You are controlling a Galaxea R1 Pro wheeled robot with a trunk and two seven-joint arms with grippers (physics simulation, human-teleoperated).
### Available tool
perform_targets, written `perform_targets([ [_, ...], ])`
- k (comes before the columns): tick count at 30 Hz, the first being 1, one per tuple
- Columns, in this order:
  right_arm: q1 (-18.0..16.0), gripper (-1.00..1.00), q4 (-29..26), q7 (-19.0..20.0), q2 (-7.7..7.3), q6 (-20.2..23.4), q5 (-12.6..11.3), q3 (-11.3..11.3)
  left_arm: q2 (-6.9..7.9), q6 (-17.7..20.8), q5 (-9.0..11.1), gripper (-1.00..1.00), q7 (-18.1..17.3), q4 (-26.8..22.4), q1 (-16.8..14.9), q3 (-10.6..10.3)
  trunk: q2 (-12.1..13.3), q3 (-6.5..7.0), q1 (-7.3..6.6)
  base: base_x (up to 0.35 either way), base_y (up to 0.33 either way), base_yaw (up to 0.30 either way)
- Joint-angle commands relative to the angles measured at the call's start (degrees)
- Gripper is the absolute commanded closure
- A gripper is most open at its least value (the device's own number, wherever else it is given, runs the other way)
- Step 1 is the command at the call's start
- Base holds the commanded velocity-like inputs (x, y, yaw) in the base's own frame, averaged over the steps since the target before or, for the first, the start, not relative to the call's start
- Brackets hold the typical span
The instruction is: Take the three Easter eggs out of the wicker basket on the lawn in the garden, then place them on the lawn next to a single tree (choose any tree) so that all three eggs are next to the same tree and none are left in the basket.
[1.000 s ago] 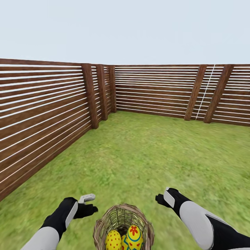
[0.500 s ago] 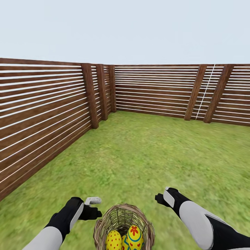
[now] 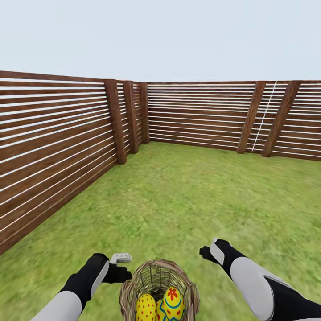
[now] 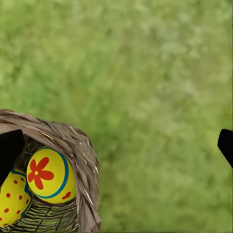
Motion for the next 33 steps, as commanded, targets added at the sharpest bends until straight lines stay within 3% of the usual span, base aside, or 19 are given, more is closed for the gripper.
perform_targets([
  [1, 0.0, -1.0, -0.7, 0.0, 0.01, 0.4, 0.4, -0.3, 0.01, 0.3, 0.2, -1.0, 0.1, 0.0, 0.0, -0.2, -0.4, -0.24, 0.22, 0.0, 0.0, 0.0],
  [4, 0.0, -1.0, -2.1, 1.5, -0.02, 0.4, 0.4, -0.4, -0.04, 0.3, 0.2, -1.0, 0.1, 0.0, 0.0, -0.2, -1.6, -0.78, 0.88, 0.0, 0.0, 0.0],
  [6, 0.0, -1.0, -3.7, 5.5, 0.01, 0.6, 0.4, -0.3, -0.08, 0.3, 0.2, -1.0, 0.9, -0.1, 0.0, -0.2, -2.5, -1.14, 1.32, 0.0, 0.0, 0.0],
  [11, 0.0, -1.0, -6.0, 11.2, 0.22, 1.9, 0.4, -0.3, -1.54, 0.5, 0.3, -1.0, 6.3, -0.6, -1.1, -0.2, -4.5, -2.04, 2.42, 0.0, 0.0, 0.0],
  [15, 0.0, -1.0, -7.5, 11.9, 0.15, 2.0, 0.5, -0.1, -2.4, 0.4, 0.4, -1.0, 10.0, -0.2, -1.9, -0.2, -6.1, -2.75, 3.3, 0.0, 0.0, 0.0],
  [26, 0.0, -1.0, -8.0, 12.1, 0.01, 2.1, 0.5, -0.1, -2.54, 0.2, 0.4, -1.0, 10.8, 0.2, -2.0, -0.2, -10.5, -4.73, 5.71, 0.0, 0.0, 0.0],
  [33, 0.0, -1.0, -8.0, 12.2, 0.0, 2.5, 0.5, -0.1, -2.53, -0.2, 0.4, -1.0, 10.6, 3.8, -2.1, -0.2, -13.3, -5.99, 7.25, 0.0, 0.0, 0.0],
])
